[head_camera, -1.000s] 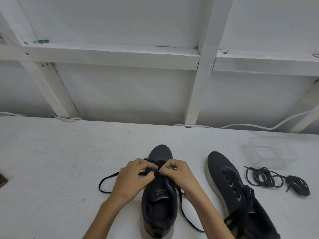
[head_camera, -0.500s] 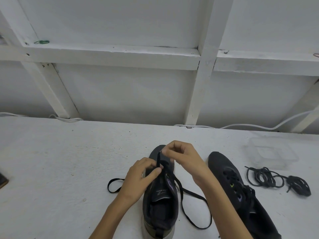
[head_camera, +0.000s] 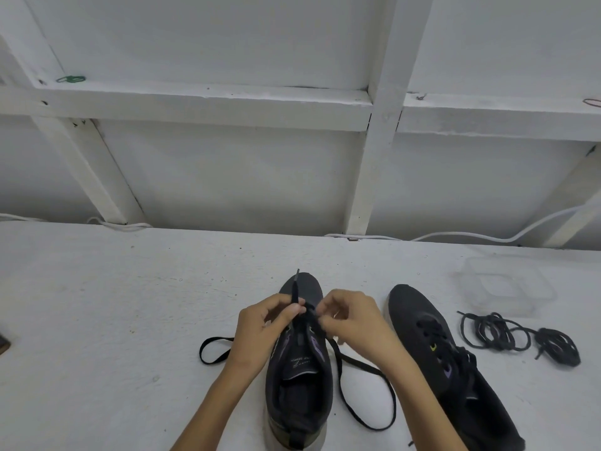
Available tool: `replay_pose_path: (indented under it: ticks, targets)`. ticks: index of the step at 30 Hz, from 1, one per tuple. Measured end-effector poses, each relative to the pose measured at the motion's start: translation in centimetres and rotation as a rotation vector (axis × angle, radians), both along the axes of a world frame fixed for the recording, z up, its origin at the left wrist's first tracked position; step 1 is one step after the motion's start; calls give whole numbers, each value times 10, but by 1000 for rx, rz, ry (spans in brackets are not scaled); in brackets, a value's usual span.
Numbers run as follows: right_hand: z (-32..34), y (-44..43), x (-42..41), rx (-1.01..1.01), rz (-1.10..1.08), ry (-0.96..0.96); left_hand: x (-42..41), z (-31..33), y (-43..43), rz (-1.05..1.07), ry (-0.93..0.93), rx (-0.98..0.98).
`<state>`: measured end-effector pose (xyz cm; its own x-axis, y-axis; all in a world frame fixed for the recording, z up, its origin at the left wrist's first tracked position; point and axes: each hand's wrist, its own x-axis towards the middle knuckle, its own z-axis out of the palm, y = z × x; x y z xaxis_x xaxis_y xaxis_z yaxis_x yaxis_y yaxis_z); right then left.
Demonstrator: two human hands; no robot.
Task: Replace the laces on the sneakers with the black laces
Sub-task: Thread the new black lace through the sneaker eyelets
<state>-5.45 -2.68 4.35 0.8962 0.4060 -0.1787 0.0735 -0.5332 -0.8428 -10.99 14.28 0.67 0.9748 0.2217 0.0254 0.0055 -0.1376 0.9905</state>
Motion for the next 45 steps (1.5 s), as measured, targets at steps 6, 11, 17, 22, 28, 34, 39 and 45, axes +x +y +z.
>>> replay_pose_path:
  ticks: [6, 11, 17, 22, 28, 34, 39, 45]
  targets:
    - [20, 18, 17, 187, 15, -49, 6, 2, -6, 56, -24, -72]
    - [13, 25, 25, 255, -26, -12, 8, -2, -11, 68, -23, -95]
    - [15, 24, 31, 193, 3, 35, 9, -5, -15, 61, -21, -116]
    - [17, 22, 30, 183, 9, 84, 8, -4, -19, 39, -47, -152]
    - [23, 24, 26, 243, 31, 1, 9, -3, -15, -27, -11, -167]
    - [23, 34, 28, 289, 61, 7, 9, -9, -13, -80, -3, -17]
    - [41, 36, 44, 433, 60, -22, 9, -8, -13, -92, -6, -31]
    - [95, 42, 74, 712, 1, -96, 8, -9, -14, -99, 5, -60]
